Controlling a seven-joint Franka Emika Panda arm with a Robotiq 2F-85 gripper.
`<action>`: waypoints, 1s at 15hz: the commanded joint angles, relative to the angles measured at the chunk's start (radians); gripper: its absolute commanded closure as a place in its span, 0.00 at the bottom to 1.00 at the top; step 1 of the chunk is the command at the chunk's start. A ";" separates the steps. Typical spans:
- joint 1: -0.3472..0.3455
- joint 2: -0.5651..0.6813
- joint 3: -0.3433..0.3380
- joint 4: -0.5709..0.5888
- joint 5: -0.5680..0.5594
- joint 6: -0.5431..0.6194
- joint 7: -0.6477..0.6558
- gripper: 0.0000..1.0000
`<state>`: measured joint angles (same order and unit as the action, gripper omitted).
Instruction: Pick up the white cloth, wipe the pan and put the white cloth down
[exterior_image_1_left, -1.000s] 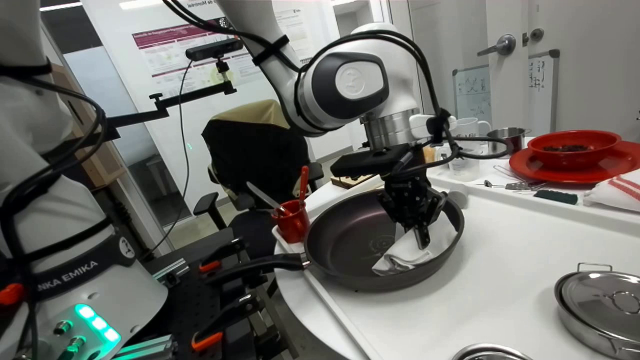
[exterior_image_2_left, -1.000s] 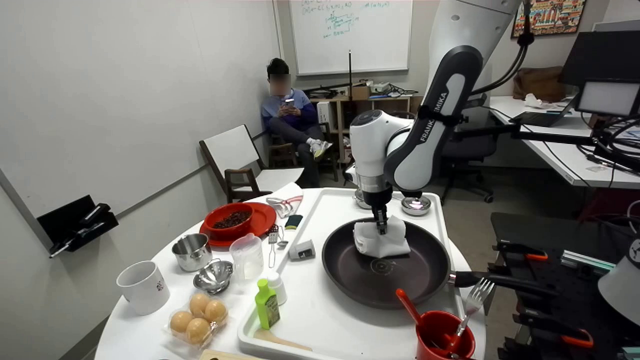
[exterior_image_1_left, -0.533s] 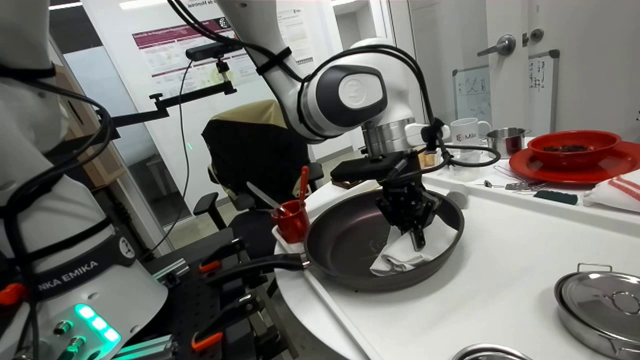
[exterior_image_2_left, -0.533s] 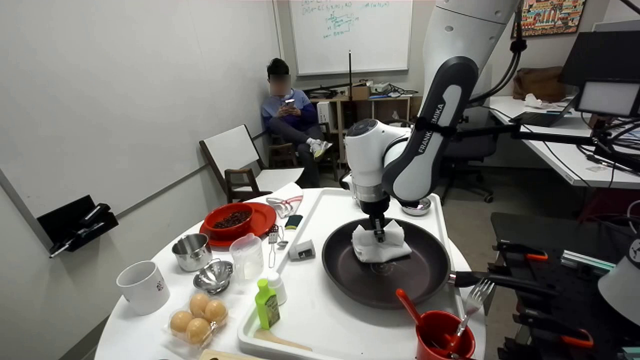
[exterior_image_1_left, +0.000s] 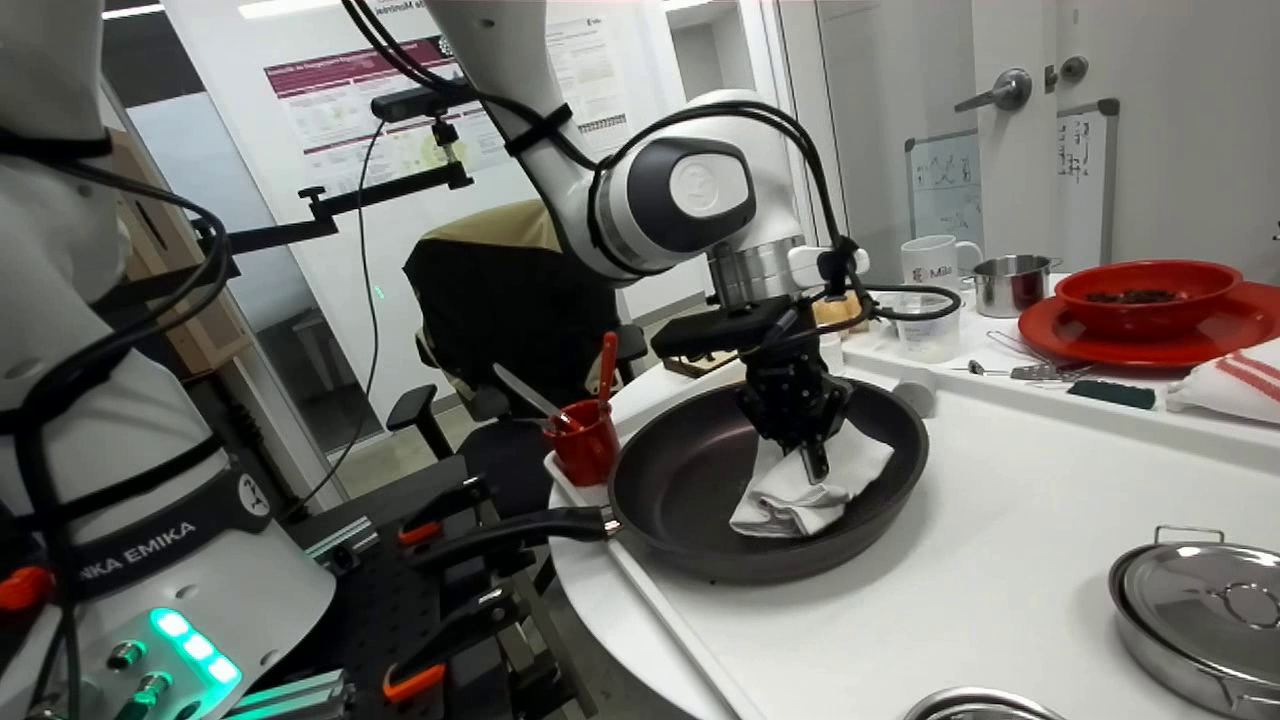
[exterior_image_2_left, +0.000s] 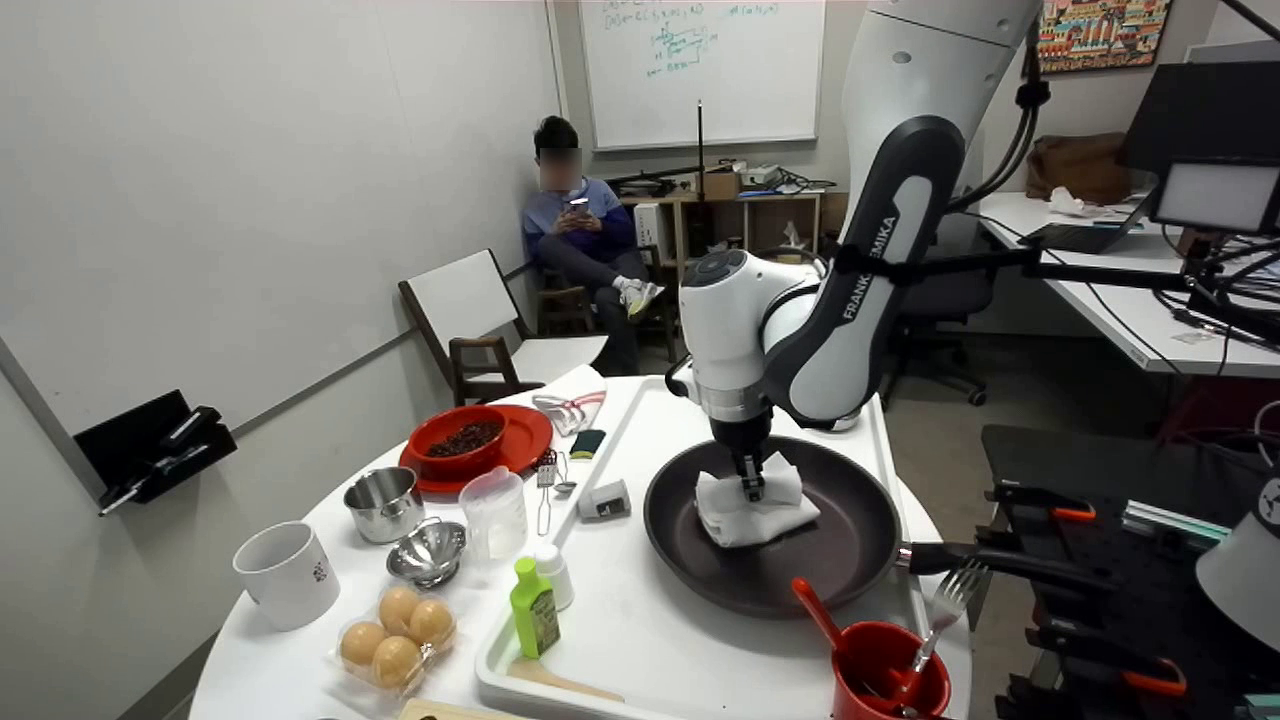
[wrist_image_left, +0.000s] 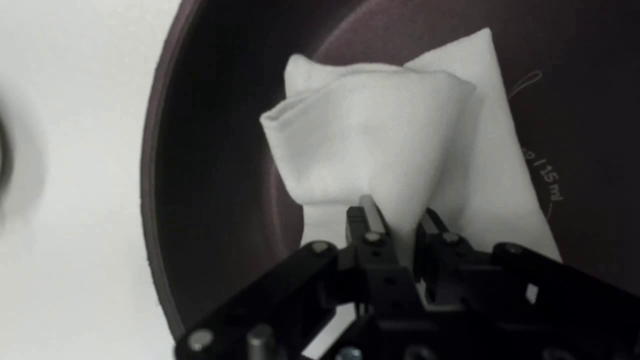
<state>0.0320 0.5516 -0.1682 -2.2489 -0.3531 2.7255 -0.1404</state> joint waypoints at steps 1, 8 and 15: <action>0.033 -0.003 0.005 -0.021 -0.046 0.022 0.014 0.91; 0.059 -0.027 0.053 -0.076 -0.058 0.015 -0.008 0.91; 0.072 -0.046 0.073 -0.108 -0.109 -0.030 -0.066 0.91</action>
<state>0.0990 0.5203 -0.1048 -2.3209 -0.4215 2.7129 -0.1701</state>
